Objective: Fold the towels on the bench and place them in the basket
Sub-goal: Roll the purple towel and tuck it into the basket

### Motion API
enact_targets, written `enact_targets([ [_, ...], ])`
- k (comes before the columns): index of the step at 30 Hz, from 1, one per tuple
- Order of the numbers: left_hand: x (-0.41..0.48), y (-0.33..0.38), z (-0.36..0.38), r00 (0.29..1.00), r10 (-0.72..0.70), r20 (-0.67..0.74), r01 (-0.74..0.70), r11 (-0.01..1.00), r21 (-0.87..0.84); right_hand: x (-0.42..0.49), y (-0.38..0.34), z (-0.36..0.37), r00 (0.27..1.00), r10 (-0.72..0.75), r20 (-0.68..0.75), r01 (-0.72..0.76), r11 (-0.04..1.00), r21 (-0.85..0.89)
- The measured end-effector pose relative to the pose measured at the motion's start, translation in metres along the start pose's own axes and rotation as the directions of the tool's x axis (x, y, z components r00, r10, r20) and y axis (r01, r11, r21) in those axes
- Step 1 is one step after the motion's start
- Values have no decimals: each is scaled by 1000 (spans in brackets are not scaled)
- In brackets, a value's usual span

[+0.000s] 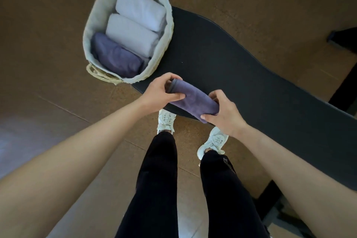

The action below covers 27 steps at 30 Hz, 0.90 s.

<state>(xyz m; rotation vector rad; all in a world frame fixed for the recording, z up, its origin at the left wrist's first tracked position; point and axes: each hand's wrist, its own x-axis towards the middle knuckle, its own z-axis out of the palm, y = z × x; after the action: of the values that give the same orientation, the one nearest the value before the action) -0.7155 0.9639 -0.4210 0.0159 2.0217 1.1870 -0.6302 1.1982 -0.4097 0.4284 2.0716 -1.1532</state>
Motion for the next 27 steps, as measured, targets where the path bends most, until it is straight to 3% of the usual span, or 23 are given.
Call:
enact_targets([
  [5,-22,3,-58,979,11,-202,-19,999,-40,11,-57,13,975,-199,-100,200,980,1],
  [9,-19,5,-100,915,19,-402,-48,997,-61,31,-107,26,902,-394,-176,385,919,-80],
  [14,7,9,-151,836,64,-546,-63,998,20,73,-162,41,872,-458,-173,436,887,-150],
  [18,39,2,-188,845,116,-522,-36,986,160,107,-197,47,927,-332,-174,326,943,-59],
  [23,65,-10,-216,927,156,-340,-6,915,403,135,-212,57,962,-203,-185,177,973,-148],
  [25,64,-16,-217,934,226,-278,-38,835,549,140,-211,62,972,-184,-145,144,957,-252],
  [27,61,-23,-217,901,362,-238,-72,668,741,141,-209,66,960,-235,-151,158,902,-402],
])
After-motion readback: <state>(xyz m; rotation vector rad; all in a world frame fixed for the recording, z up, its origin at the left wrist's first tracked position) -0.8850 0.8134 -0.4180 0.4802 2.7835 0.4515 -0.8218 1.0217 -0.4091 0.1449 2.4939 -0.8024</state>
